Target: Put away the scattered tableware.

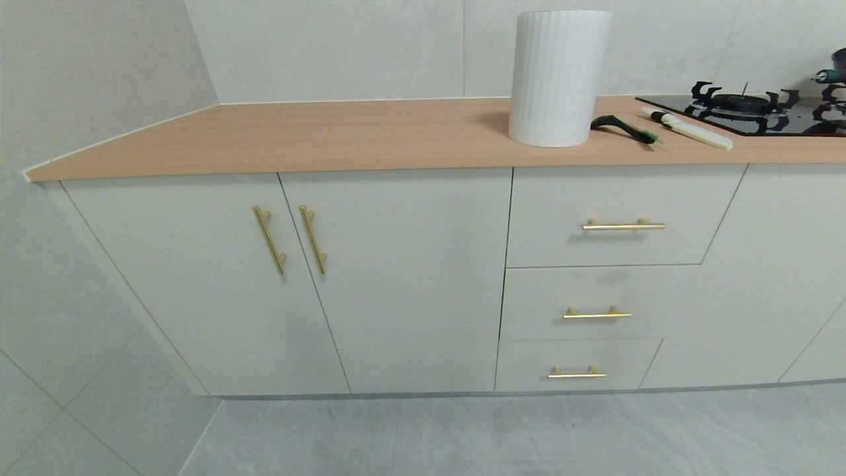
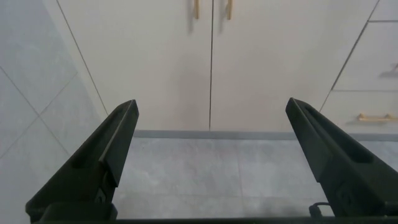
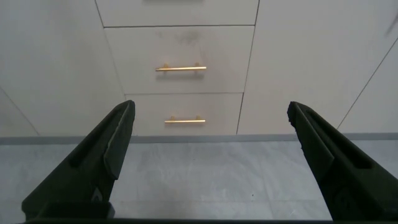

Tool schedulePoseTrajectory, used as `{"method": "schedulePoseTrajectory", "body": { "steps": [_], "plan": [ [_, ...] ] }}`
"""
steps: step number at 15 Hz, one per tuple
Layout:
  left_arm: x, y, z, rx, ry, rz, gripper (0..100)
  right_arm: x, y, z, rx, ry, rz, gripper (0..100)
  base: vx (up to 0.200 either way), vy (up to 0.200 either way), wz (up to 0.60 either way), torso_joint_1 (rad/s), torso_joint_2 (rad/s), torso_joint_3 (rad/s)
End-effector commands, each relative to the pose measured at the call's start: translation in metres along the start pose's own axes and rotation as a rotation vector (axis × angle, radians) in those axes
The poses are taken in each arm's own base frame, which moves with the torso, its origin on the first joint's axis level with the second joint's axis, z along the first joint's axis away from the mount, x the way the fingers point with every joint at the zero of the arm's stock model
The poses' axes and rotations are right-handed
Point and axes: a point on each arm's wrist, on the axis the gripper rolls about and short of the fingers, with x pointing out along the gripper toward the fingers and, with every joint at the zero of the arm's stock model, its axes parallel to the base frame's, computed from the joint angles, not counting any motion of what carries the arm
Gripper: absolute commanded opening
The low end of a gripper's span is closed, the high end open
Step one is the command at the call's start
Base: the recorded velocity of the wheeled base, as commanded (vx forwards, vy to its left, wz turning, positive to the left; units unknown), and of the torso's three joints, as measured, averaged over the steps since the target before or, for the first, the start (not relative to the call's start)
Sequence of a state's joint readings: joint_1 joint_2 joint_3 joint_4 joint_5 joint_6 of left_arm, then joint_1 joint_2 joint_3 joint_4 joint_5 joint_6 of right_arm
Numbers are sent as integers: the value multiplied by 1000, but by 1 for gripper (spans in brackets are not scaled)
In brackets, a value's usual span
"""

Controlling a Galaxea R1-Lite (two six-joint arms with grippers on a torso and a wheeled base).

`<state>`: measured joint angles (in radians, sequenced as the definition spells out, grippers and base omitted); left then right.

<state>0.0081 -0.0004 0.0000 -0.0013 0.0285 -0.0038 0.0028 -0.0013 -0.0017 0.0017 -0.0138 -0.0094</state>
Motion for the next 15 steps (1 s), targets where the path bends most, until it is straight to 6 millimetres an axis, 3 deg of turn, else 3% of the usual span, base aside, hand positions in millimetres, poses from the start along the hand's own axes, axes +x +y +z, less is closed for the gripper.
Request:
{"method": "schedulePoseTrajectory", "body": {
  "steps": [1, 3, 15],
  "plan": [
    [0, 0, 0, -1, 0, 2, 100, 0, 0, 0, 0, 1, 0, 100, 200, 0, 0, -7, 7, -2],
    [0, 0, 0, -1, 0, 2, 100, 0, 0, 0, 0, 1, 0, 100, 200, 0, 0, 5, 2, 2],
    [0, 0, 0, -1, 0, 2, 100, 0, 0, 0, -1, 1, -1, 100, 0, 0, 0, 0, 0, 0]
  ]
}}
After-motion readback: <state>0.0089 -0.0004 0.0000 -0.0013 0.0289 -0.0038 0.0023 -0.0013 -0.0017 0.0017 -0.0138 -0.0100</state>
